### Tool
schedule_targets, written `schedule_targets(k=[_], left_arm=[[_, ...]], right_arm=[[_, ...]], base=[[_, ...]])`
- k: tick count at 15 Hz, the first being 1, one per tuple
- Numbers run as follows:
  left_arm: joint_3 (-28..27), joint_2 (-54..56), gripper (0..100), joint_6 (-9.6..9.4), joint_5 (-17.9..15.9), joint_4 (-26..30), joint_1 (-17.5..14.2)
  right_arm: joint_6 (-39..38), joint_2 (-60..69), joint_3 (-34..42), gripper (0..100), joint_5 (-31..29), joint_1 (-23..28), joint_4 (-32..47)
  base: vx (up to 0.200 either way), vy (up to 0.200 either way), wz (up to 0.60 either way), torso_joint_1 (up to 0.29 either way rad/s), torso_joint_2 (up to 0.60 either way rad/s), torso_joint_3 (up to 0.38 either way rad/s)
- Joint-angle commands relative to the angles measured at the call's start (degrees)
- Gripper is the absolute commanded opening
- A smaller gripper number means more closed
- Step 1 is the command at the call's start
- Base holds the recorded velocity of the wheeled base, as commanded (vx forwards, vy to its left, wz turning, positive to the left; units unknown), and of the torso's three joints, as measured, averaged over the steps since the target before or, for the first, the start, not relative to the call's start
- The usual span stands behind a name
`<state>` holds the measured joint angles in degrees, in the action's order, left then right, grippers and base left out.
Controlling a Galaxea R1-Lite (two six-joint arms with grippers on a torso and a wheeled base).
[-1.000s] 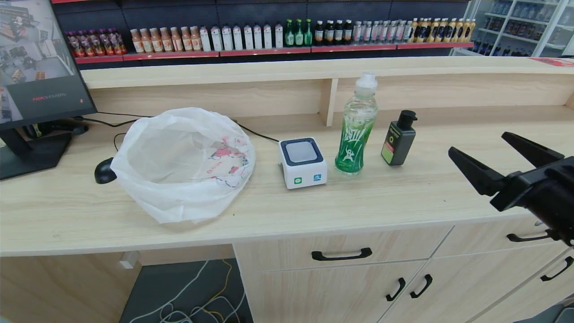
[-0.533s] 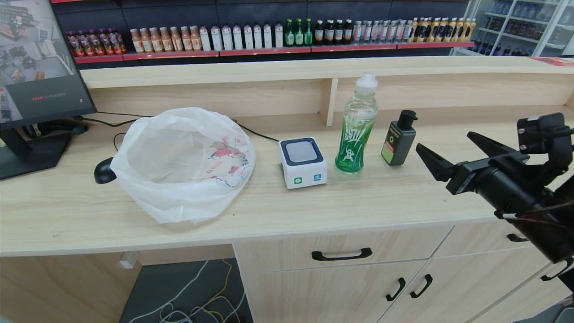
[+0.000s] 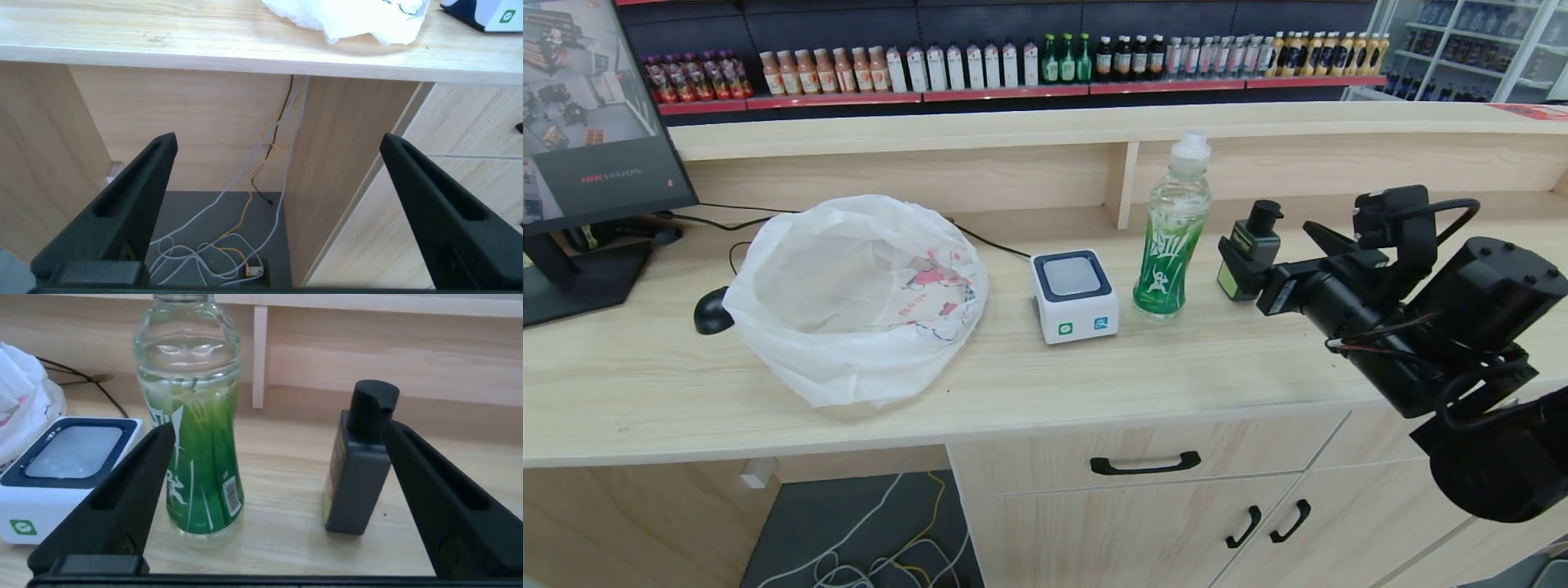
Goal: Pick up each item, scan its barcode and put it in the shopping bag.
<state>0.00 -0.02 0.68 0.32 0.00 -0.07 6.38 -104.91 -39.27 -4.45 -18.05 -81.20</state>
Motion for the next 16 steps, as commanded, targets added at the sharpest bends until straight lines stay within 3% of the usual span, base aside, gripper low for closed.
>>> schedule_targets(k=[1, 5, 16], left_arm=[[0.0, 0.02, 100, 0.02, 0.03, 0.0, -0.01], [0.0, 0.02, 100, 0.02, 0.03, 0.0, -0.01], [0.0, 0.02, 100, 0.02, 0.03, 0.0, -0.01]], right_arm=[[0.04, -1.17, -0.72, 100, -0.3, -2.51, -0.01], [0.04, -2.23, -1.52, 100, -1.44, -5.24, 0.17], [-3.12, -10.22, -10.39, 100, -5.22, -4.89, 2.8]], base=[[0.0, 0.0, 0.0, 0.0, 0.0, 0.0], [0.0, 0.0, 0.0, 0.0, 0.0, 0.0], [0.0, 0.0, 0.0, 0.0, 0.0, 0.0]])
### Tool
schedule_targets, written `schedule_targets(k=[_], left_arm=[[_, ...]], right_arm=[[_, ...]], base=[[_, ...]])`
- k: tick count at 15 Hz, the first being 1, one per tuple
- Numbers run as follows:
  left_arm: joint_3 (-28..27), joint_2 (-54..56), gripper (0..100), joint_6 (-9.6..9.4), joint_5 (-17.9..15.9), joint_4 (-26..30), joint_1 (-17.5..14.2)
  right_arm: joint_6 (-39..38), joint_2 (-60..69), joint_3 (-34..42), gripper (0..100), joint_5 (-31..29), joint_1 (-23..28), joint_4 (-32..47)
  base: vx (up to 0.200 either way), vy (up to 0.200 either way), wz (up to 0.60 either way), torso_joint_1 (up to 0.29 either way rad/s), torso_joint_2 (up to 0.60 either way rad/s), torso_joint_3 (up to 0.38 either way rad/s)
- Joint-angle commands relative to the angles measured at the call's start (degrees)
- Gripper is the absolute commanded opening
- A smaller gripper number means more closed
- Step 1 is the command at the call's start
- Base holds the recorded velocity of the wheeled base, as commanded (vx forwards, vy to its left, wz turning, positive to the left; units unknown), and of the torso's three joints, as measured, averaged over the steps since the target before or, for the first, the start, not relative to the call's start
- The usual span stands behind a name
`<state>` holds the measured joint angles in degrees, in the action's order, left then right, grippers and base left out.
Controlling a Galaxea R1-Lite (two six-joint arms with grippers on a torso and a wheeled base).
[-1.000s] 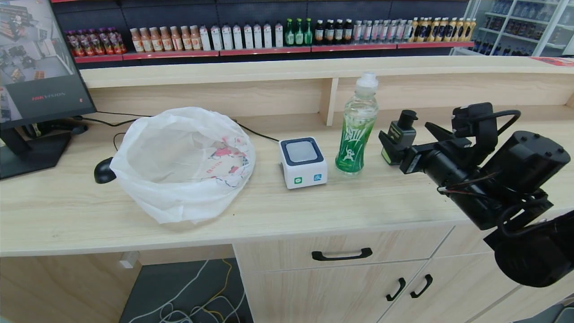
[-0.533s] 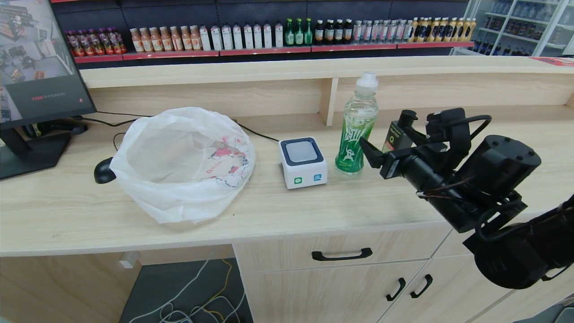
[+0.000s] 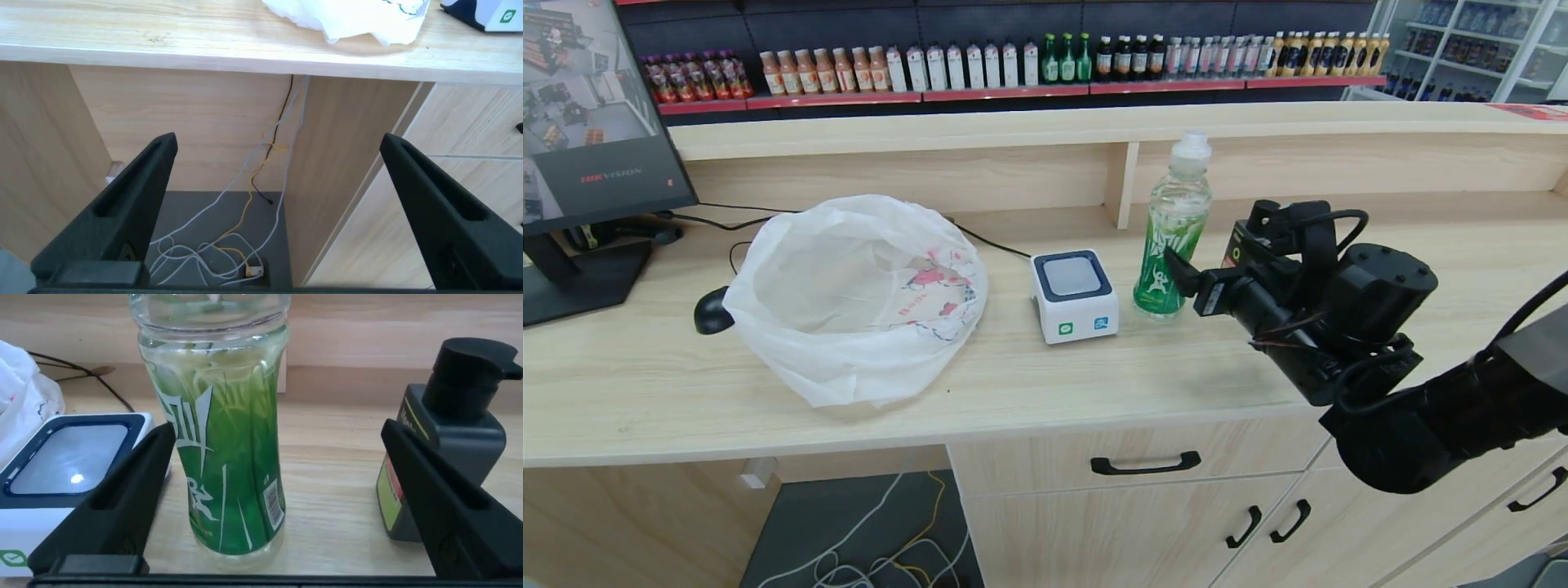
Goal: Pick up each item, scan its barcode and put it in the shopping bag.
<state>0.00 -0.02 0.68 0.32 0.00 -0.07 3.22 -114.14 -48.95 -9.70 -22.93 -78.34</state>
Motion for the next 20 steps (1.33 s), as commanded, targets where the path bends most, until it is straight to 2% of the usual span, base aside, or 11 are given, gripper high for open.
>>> schedule_targets(k=[1, 10, 16, 20], left_arm=[[0.0, 0.02, 100, 0.02, 0.03, 0.0, -0.01], [0.0, 0.02, 100, 0.02, 0.03, 0.0, -0.01], [0.0, 0.02, 100, 0.02, 0.03, 0.0, -0.01], [0.0, 0.02, 100, 0.02, 0.03, 0.0, -0.01]], right_arm=[[0.03, -1.35, -1.15, 100, 0.04, -0.01, 0.03], [0.03, -4.34, -6.51, 100, 0.21, -0.62, 0.82], [-0.05, -5.04, -6.87, 100, 0.3, -1.33, 2.22], [-0.05, -6.71, -11.08, 100, 0.3, -1.77, 4.07]], base=[[0.0, 0.0, 0.0, 0.0, 0.0, 0.0], [0.0, 0.0, 0.0, 0.0, 0.0, 0.0], [0.0, 0.0, 0.0, 0.0, 0.0, 0.0], [0.0, 0.0, 0.0, 0.0, 0.0, 0.0]])
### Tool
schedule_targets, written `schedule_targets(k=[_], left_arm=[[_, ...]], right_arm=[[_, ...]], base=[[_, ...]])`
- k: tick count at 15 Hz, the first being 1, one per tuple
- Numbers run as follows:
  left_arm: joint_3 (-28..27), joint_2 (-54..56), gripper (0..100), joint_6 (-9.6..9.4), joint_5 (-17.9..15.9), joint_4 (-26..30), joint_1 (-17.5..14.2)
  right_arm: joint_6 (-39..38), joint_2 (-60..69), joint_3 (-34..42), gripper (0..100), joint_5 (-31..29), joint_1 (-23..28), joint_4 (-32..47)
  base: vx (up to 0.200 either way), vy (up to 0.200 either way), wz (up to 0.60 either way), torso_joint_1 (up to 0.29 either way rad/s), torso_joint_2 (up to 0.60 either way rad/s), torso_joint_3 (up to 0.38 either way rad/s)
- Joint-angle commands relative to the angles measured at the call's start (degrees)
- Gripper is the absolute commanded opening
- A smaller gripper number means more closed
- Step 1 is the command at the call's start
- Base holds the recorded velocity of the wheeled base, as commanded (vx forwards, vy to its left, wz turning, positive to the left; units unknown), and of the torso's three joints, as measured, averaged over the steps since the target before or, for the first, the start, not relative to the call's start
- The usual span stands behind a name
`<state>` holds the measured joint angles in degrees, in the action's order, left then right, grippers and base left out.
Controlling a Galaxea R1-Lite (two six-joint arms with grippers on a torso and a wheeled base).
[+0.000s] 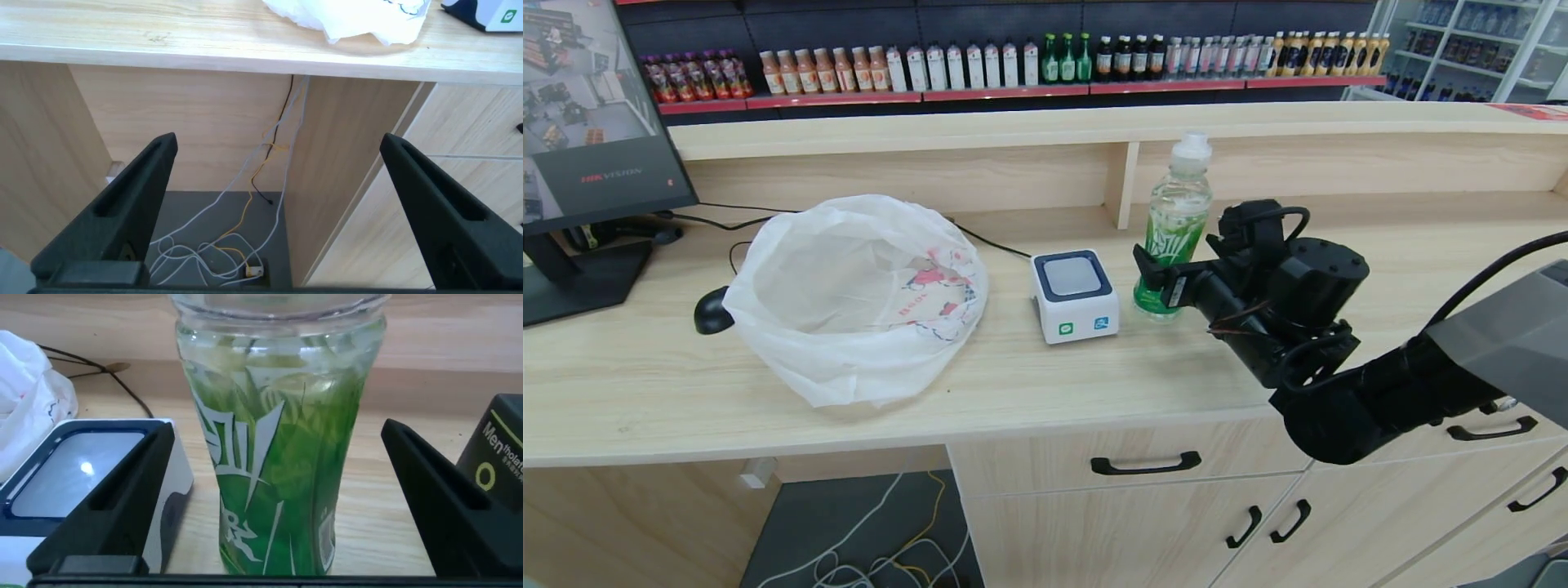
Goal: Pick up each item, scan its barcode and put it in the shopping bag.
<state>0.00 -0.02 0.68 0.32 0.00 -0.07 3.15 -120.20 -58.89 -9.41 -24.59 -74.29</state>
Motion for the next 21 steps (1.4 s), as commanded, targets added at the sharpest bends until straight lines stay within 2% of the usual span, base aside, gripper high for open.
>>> schedule_targets(k=[1, 11, 17, 21], left_arm=[[0.0, 0.02, 100, 0.02, 0.03, 0.0, -0.01], [0.0, 0.02, 100, 0.02, 0.03, 0.0, -0.01], [0.0, 0.02, 100, 0.02, 0.03, 0.0, -0.01], [0.0, 0.02, 100, 0.02, 0.03, 0.0, -0.01]], right_arm=[[0.02, -0.65, -1.4, 100, -0.08, -0.11, 0.81], [0.02, -3.99, -8.26, 100, 0.62, 2.0, 2.04], [0.02, -5.04, -15.99, 100, 1.41, 2.35, 10.39], [0.11, -5.31, -16.34, 100, 1.41, 2.35, 10.39]], base=[[0.0, 0.0, 0.0, 0.0, 0.0, 0.0], [0.0, 0.0, 0.0, 0.0, 0.0, 0.0], [0.0, 0.0, 0.0, 0.0, 0.0, 0.0], [0.0, 0.0, 0.0, 0.0, 0.0, 0.0]])
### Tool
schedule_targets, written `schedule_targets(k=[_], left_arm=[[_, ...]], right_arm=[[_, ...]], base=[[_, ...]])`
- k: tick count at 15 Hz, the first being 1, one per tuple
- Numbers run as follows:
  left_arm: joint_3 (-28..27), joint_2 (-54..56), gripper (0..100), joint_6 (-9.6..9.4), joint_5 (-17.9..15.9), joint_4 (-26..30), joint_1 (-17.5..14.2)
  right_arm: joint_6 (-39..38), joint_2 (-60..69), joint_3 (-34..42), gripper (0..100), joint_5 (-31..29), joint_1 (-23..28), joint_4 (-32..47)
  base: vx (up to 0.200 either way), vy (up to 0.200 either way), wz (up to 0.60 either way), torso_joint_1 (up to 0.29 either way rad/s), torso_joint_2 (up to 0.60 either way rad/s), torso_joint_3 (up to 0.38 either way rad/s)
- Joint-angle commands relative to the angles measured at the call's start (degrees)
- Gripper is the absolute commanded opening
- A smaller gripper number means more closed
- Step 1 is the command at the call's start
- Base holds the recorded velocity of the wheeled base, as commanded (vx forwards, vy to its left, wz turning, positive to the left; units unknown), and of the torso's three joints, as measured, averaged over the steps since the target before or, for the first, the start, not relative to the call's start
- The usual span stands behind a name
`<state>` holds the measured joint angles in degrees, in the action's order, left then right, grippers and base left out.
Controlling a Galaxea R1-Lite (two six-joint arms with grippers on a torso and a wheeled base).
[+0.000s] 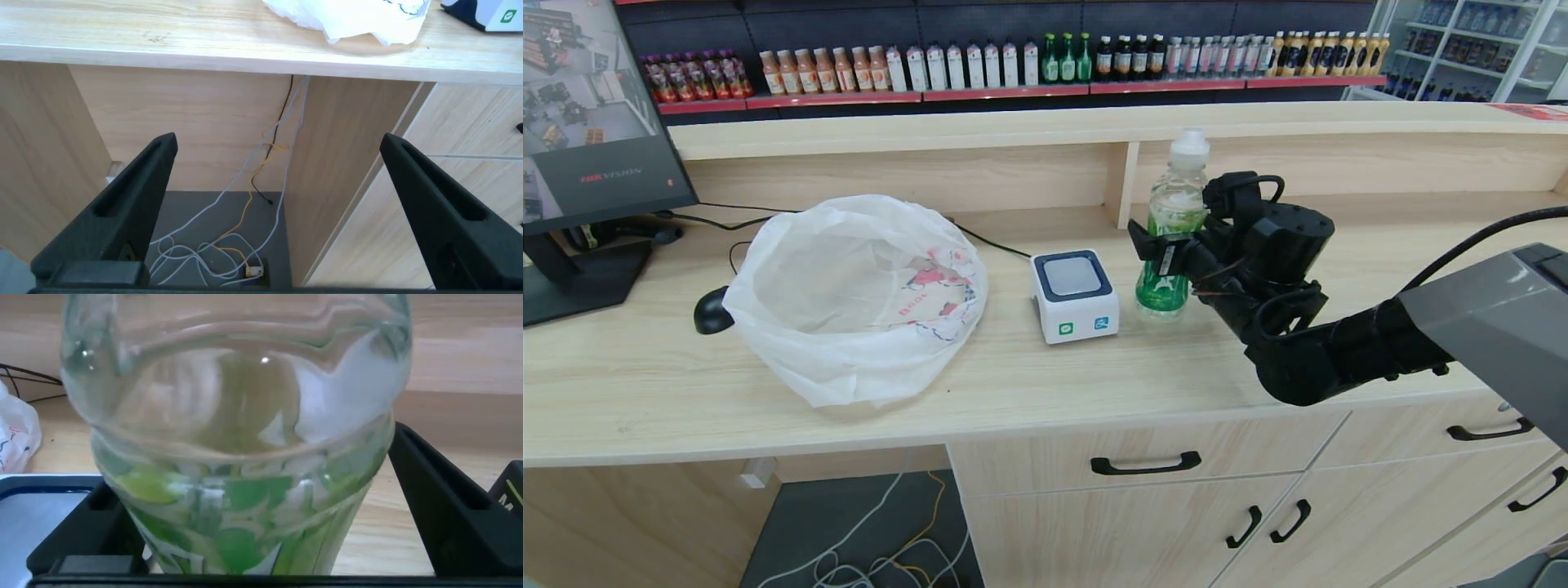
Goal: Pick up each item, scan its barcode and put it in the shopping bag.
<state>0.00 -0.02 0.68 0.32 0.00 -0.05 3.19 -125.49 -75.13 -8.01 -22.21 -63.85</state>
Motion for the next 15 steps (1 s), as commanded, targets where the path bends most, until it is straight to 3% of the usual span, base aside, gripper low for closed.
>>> schedule_targets(k=[1, 5, 6, 15], left_arm=[[0.0, 0.02, 100, 0.02, 0.03, 0.0, -0.04], [0.0, 0.02, 100, 0.02, 0.03, 0.0, -0.04], [0.0, 0.02, 100, 0.02, 0.03, 0.0, -0.04], [0.0, 0.02, 100, 0.02, 0.03, 0.0, -0.04]], right_arm=[[0.06, -0.02, 0.07, 100, 0.01, -0.03, -0.13], [-0.73, 0.16, 0.25, 100, -0.34, -0.11, -0.48], [-0.73, 0.33, 0.34, 0, -0.34, -0.11, -0.48], [-0.73, 1.04, -0.02, 0, -0.25, -0.11, -1.36]], base=[[0.0, 0.0, 0.0, 0.0, 0.0, 0.0], [0.0, 0.0, 0.0, 0.0, 0.0, 0.0], [0.0, 0.0, 0.0, 0.0, 0.0, 0.0], [0.0, 0.0, 0.0, 0.0, 0.0, 0.0]])
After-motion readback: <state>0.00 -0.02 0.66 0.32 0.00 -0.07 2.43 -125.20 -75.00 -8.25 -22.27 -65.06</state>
